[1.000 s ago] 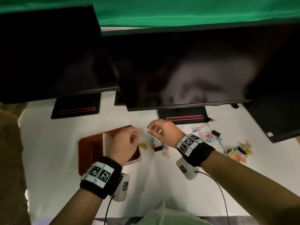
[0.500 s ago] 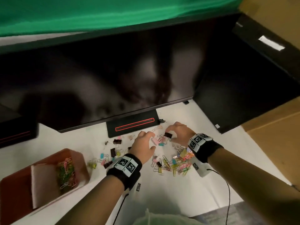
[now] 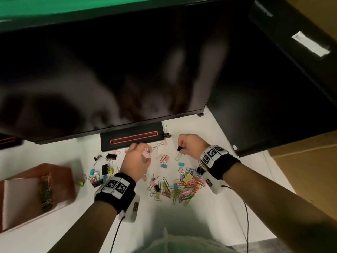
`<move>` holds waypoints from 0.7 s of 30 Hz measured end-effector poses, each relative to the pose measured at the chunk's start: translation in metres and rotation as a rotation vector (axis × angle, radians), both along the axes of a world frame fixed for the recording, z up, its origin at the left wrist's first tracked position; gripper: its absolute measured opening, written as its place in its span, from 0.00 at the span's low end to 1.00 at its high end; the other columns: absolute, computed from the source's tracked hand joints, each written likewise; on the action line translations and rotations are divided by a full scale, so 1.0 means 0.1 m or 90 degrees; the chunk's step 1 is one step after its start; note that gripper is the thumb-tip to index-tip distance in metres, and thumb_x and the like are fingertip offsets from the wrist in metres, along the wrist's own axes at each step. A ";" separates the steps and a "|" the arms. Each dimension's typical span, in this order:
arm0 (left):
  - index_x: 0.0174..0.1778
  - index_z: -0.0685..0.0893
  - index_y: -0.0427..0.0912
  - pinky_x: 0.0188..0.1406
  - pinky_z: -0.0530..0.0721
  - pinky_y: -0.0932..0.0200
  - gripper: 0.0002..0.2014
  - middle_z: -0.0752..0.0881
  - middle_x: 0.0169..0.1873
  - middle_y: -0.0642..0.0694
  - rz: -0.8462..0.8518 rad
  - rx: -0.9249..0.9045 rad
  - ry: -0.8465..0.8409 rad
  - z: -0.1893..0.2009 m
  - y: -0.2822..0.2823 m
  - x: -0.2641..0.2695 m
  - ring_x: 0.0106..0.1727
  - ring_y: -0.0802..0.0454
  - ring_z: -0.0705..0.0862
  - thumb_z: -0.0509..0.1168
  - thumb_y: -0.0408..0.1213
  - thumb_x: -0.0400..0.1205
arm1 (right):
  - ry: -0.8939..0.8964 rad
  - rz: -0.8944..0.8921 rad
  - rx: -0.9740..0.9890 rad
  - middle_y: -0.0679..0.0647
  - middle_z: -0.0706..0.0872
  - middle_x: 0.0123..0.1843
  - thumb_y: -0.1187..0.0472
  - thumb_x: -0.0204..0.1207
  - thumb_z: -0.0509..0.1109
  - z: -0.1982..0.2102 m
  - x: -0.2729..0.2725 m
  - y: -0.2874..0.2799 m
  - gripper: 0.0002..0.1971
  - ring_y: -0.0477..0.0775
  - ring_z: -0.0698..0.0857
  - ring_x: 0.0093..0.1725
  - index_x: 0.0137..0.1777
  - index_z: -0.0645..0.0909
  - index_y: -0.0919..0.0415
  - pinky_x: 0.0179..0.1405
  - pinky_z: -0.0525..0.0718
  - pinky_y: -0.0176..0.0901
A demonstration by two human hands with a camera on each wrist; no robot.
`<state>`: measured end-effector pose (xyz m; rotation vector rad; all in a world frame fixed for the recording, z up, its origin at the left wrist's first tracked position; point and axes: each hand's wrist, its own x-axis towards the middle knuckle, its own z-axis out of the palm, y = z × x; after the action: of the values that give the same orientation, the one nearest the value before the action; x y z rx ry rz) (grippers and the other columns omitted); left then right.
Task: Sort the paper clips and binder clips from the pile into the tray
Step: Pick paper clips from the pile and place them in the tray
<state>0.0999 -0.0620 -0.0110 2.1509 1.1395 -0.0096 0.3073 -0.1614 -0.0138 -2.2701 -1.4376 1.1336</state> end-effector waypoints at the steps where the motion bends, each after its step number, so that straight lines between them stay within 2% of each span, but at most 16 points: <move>1: 0.58 0.79 0.48 0.58 0.80 0.56 0.17 0.73 0.56 0.47 0.008 0.022 0.006 0.01 0.00 -0.02 0.50 0.49 0.80 0.68 0.31 0.75 | -0.005 -0.022 0.015 0.57 0.86 0.52 0.63 0.74 0.72 0.00 0.04 -0.03 0.11 0.55 0.83 0.49 0.55 0.79 0.61 0.53 0.83 0.45; 5: 0.57 0.82 0.49 0.59 0.80 0.55 0.12 0.77 0.57 0.49 -0.072 0.088 0.046 0.00 -0.09 0.03 0.55 0.50 0.78 0.66 0.37 0.77 | -0.045 -0.074 0.056 0.48 0.76 0.50 0.53 0.73 0.73 0.04 0.16 -0.22 0.14 0.52 0.80 0.46 0.56 0.77 0.54 0.51 0.82 0.45; 9: 0.60 0.80 0.47 0.59 0.80 0.51 0.13 0.80 0.59 0.48 -0.127 0.091 0.123 -0.08 -0.20 0.19 0.59 0.48 0.79 0.63 0.41 0.79 | -0.073 -0.012 0.025 0.50 0.81 0.53 0.50 0.73 0.72 0.06 0.18 -0.42 0.13 0.52 0.80 0.55 0.55 0.80 0.52 0.55 0.81 0.46; 15: 0.57 0.80 0.43 0.53 0.82 0.52 0.12 0.82 0.53 0.46 -0.111 0.070 0.107 -0.15 -0.22 0.34 0.53 0.47 0.82 0.65 0.40 0.79 | -0.111 0.149 -0.064 0.48 0.83 0.58 0.50 0.72 0.72 0.08 0.03 -0.49 0.15 0.52 0.78 0.59 0.57 0.82 0.50 0.61 0.77 0.47; 21: 0.55 0.81 0.41 0.50 0.79 0.60 0.08 0.87 0.49 0.46 -0.066 0.017 0.106 -0.17 -0.18 0.33 0.51 0.49 0.84 0.64 0.35 0.80 | -0.127 0.161 -0.091 0.47 0.87 0.55 0.57 0.77 0.67 0.04 -0.06 -0.41 0.08 0.52 0.79 0.61 0.54 0.84 0.49 0.64 0.71 0.47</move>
<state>0.1328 -0.0801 -0.0282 2.2650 1.1246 -0.2254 0.3014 -0.2026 -0.0100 -2.4088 -1.8180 1.1374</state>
